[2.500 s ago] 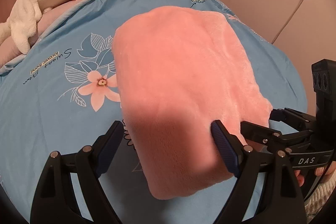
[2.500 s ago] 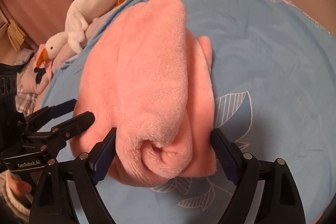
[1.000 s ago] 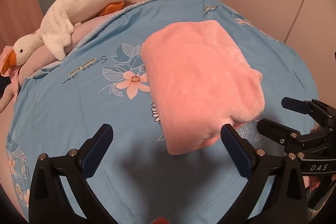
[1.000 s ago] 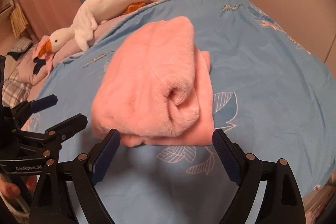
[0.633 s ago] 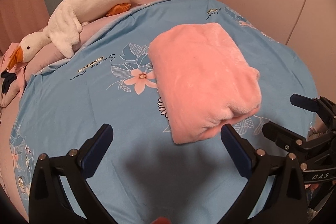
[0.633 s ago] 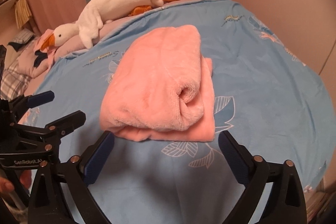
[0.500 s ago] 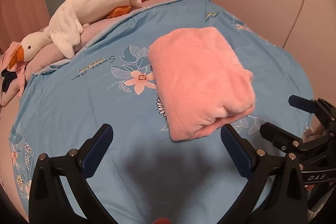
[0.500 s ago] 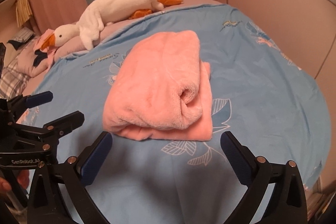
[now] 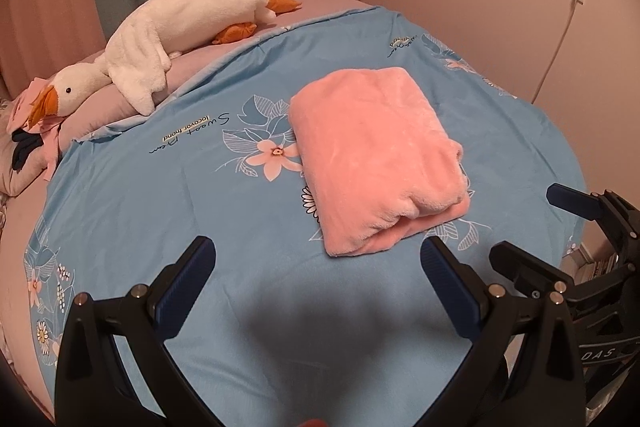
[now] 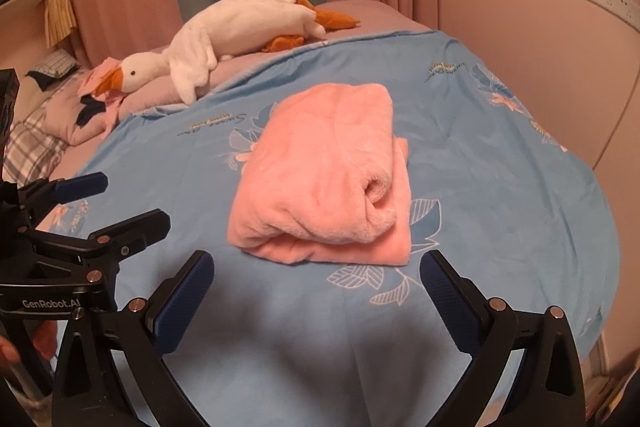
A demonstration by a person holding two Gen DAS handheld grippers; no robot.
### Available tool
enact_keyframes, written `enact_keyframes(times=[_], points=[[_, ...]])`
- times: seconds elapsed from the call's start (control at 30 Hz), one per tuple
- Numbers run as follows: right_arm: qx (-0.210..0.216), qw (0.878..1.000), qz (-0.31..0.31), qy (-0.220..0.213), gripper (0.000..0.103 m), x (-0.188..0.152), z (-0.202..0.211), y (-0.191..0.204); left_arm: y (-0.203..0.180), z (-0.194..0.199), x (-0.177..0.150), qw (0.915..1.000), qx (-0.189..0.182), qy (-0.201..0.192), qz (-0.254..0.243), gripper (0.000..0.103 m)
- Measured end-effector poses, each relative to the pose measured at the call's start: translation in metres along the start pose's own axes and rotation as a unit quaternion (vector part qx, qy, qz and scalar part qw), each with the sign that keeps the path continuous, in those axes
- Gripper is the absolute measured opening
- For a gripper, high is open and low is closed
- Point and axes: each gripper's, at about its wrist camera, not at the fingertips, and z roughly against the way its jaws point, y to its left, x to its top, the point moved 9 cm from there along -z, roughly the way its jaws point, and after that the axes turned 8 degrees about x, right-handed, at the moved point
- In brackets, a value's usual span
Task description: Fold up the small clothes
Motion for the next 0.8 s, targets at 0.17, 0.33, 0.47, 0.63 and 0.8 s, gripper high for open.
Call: enact_keyframes(times=[0.17, 0.33, 0.47, 0.63, 0.8], points=[[-0.002, 1.000, 0.000, -0.003, 0.102, -0.001, 0.005, 0.004, 0.000, 0.006, -0.001, 1.0000, 0.001, -0.003, 0.000, 0.103], [-0.004, 1.000, -0.002, -0.004, 0.102, -0.003, 0.007, 0.005, 0.002, 0.010, -0.002, 1.0000, 0.000, -0.005, 0.003, 0.103], [-0.002, 1.000, 0.001, -0.006, 0.102, -0.003, 0.009, 0.007, 0.003, 0.013, -0.002, 1.0000, 0.002, -0.008, 0.004, 0.103], [-0.002, 1.000, 0.003, -0.007, 0.102, -0.003, 0.011, 0.009, 0.004, 0.016, -0.002, 0.9999, 0.003, -0.011, 0.004, 0.103], [-0.003, 1.000, 0.004, -0.007, 0.102, -0.003, 0.013, 0.010, 0.004, 0.016, -0.003, 0.9999, 0.003, -0.011, 0.004, 0.103]])
